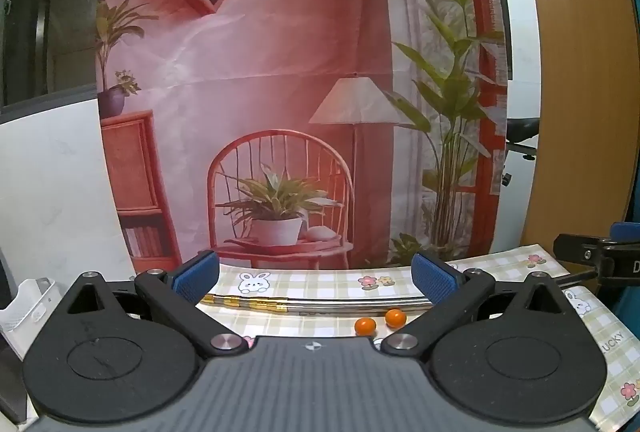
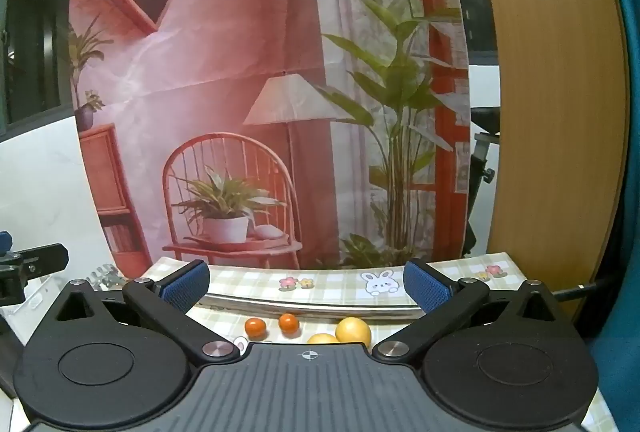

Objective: Organize fruits

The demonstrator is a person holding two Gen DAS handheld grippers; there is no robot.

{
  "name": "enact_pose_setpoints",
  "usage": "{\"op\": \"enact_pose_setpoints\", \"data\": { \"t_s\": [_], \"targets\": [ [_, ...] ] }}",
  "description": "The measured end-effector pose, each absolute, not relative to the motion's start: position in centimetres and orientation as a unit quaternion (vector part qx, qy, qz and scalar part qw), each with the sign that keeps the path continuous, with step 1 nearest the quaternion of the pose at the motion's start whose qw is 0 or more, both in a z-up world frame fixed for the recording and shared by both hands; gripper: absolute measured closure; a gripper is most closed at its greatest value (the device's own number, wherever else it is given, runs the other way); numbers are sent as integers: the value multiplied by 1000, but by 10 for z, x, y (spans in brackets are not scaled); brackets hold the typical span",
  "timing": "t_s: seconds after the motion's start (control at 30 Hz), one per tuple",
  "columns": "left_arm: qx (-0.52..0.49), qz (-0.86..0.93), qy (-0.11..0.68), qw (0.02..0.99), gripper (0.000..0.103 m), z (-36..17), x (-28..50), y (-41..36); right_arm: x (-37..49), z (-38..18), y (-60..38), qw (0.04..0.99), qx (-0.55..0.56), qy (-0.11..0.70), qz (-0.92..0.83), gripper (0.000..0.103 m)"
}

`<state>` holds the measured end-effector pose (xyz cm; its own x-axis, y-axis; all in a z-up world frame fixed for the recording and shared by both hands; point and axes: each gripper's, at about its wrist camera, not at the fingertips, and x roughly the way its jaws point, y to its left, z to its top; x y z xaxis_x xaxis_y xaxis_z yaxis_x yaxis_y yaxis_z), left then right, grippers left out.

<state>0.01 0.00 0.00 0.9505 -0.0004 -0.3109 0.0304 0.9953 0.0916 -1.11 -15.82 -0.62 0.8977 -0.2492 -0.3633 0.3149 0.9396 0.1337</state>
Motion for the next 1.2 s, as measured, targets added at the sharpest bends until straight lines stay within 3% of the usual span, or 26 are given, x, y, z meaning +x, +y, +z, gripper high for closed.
{"op": "enact_pose_setpoints", "data": {
  "t_s": [1.2],
  "targets": [
    [50,-7,157,986,0,-2,-3,3,-14,0,-158,970,91,169,-151,0]
  ]
}}
